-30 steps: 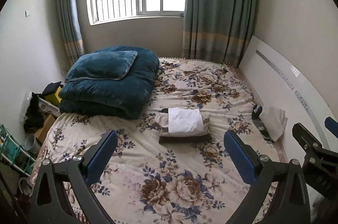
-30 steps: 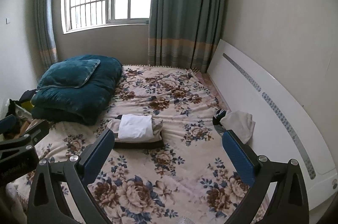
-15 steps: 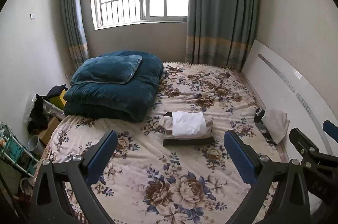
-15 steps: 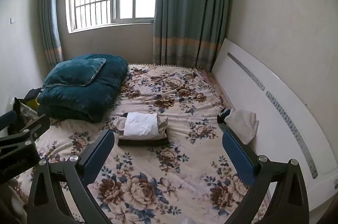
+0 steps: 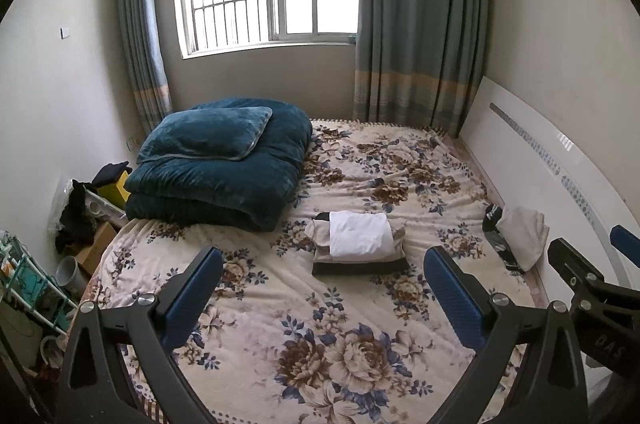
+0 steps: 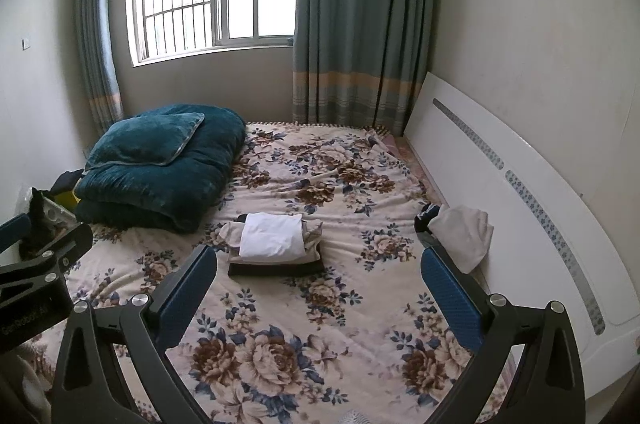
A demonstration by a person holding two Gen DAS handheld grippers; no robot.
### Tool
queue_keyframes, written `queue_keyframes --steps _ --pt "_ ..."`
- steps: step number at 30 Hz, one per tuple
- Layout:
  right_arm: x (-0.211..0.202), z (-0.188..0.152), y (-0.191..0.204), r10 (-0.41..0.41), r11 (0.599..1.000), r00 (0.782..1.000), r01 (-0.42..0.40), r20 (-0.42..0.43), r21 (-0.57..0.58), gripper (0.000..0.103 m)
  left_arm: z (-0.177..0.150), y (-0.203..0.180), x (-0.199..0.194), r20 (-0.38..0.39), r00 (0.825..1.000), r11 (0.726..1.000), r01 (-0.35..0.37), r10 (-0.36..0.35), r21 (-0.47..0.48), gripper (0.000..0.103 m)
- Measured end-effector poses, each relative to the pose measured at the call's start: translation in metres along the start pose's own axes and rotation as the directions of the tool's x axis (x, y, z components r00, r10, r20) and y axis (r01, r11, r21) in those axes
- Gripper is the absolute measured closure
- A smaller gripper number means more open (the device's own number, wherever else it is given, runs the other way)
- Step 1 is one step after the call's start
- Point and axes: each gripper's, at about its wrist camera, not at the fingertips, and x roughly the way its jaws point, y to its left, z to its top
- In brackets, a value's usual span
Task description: Fold small clothes
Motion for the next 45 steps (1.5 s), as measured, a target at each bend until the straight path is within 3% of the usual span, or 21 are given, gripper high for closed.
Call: queue_keyframes --steps 45 --pt "-0.019 -0.004 0.013 0.008 1.000 1.000 -0.009 0.007 0.019 0.000 -0.003 0.004 -0.010 0.012 1.000 1.000 -0.005 0.005 -0.005 0.000"
